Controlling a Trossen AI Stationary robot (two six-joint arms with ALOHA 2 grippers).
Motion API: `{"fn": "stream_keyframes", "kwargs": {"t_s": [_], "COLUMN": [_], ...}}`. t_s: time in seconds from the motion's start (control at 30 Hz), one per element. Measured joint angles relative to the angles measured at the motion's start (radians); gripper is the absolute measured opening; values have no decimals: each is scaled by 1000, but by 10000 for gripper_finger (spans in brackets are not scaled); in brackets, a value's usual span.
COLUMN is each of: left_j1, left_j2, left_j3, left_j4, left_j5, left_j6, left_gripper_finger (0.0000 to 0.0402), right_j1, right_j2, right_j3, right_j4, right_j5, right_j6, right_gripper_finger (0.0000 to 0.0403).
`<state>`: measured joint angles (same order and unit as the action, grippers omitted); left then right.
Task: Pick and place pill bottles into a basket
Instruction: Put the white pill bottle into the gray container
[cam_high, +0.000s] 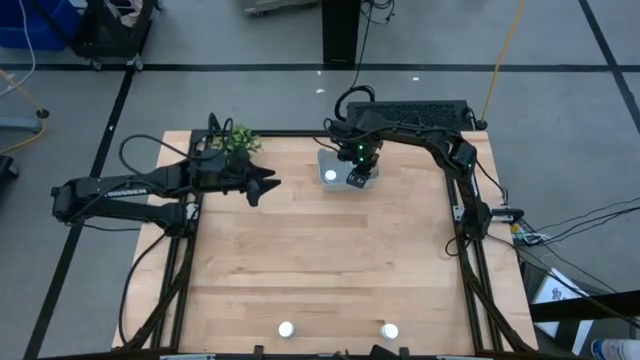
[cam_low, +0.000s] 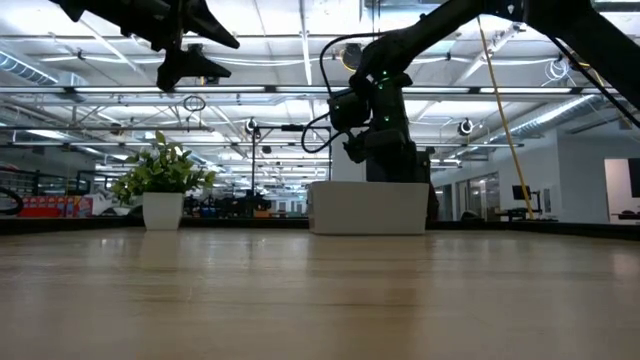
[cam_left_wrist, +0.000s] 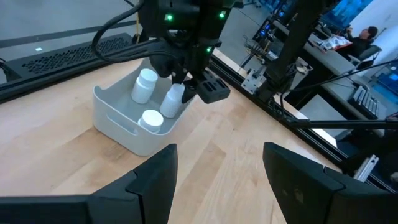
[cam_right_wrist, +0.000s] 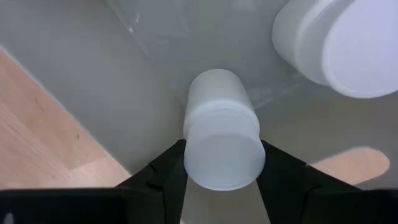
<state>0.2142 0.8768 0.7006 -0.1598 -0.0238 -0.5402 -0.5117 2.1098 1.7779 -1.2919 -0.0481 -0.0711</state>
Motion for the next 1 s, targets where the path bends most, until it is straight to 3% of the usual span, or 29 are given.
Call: {"fn": "stream_keyframes", "kwargs": {"t_s": [0.2,0.53,1.0], "left_j1": [0,0,0], "left_j2": [0,0,0], "left_j3": [0,0,0], "left_j4": [0,-1,-1], "left_j5": [0,0,0], "left_j6": [7,12,25], "left_gripper_finger": [243,243,243], "right_j1": [5,5,5], "right_j2": [0,-18,-66], "right_j3": [0,-2,-2], "right_j4": [5,29,-9], "right_j5": [0,0,52], "right_j6": [2,-1,-2], "right_gripper_finger": [155,217,213]}}
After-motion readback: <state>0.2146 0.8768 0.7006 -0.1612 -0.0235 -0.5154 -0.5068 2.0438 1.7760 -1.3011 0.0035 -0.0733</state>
